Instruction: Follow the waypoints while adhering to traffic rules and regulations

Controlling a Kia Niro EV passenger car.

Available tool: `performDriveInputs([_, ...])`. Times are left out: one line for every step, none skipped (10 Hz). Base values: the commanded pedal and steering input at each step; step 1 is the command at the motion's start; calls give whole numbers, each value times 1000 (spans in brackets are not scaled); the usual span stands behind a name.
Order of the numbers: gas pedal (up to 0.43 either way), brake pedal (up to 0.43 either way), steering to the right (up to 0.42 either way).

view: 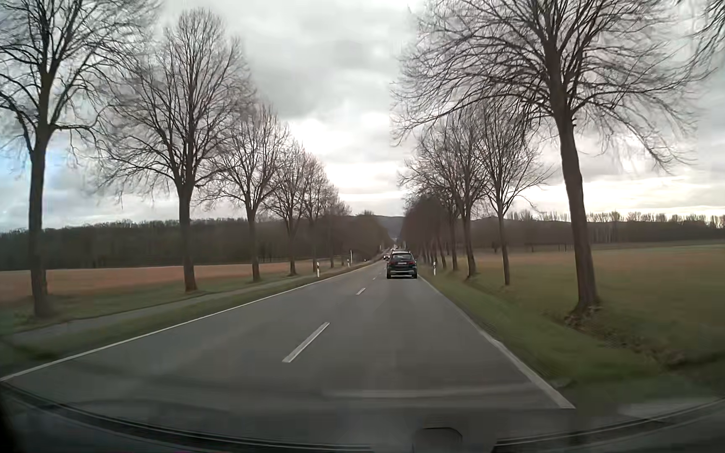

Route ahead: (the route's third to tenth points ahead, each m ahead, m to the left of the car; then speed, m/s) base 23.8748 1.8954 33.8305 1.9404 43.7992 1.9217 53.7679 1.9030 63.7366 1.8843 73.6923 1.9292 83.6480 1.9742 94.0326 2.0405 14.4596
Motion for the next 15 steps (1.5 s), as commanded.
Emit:
performDriveInputs([461, 0, 3])
performDriveInputs([461, 0, 3])
performDriveInputs([449, 0, 3])
performDriveInputs([441, 0, 2])
performDriveInputs([441, 0, 1])
performDriveInputs([441, 0, 1])
performDriveInputs([441, 0, 1])
performDriveInputs([441, 0, 1])
performDriveInputs([441, 0, 0])
performDriveInputs([441, 0, 0])
performDriveInputs([441, 0, 0])
performDriveInputs([441, 0, 0])
performDriveInputs([409, 0, 0])
performDriveInputs([390, 0, 0])
performDriveInputs([390, 0, 1])
